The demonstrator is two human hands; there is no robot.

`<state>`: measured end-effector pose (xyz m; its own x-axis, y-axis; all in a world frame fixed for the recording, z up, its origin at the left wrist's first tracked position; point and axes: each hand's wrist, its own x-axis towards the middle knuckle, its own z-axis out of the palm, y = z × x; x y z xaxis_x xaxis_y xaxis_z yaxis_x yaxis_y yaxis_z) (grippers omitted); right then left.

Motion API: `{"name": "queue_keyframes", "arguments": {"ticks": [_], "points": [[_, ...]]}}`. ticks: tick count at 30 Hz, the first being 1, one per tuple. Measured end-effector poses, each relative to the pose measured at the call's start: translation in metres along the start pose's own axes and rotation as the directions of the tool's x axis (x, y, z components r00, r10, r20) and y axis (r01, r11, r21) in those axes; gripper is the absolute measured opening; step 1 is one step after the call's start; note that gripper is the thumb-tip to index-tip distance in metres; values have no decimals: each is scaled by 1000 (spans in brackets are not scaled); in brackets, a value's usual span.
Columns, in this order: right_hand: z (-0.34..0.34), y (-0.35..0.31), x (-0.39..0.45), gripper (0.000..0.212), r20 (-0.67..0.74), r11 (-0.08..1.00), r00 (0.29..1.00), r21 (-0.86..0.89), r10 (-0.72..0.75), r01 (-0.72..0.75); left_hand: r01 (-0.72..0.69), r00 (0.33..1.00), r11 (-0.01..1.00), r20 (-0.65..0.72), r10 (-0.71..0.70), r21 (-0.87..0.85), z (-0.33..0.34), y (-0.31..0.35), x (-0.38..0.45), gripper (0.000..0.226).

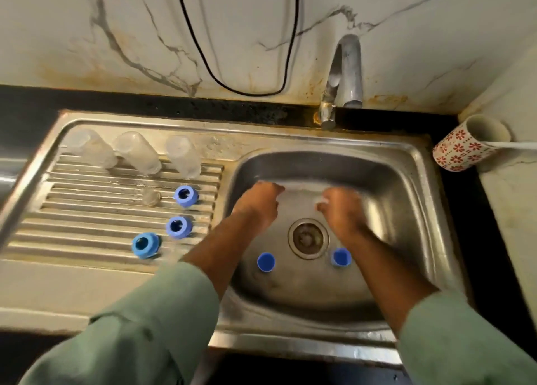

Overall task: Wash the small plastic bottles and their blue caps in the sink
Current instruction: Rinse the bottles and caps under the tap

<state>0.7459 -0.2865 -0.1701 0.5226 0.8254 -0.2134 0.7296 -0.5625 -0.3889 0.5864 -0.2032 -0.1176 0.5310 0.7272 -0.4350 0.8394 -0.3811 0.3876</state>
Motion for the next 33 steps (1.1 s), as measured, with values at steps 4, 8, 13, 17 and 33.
{"name": "queue_keyframes", "arguments": {"ticks": [4, 8, 13, 17, 33], "points": [[8, -9, -15, 17, 152, 993, 985, -103, 76, -60, -17, 997, 999, -71, 15, -27, -10, -34, -37, 46], [-1, -62, -35, 21, 34, 999, 999, 35, 39, -40, -72, 977, 993, -206, 51, -95, -30, -75, -74, 43], [2, -198, -68, 30, -69, 891, 930, 269, -360, 365, 32, 944, 983, -318, -90, -184, -57, -172, -117, 42], [42, -279, -80, 38, 36, 821, 834, 201, -551, 534, 155, 960, 982, -219, -176, -109, -65, -251, -128, 41], [110, -326, -76, 24, 133, 823, 826, -90, -548, 560, 59, 951, 998, -302, -67, -36, -68, -299, -143, 31]]}}
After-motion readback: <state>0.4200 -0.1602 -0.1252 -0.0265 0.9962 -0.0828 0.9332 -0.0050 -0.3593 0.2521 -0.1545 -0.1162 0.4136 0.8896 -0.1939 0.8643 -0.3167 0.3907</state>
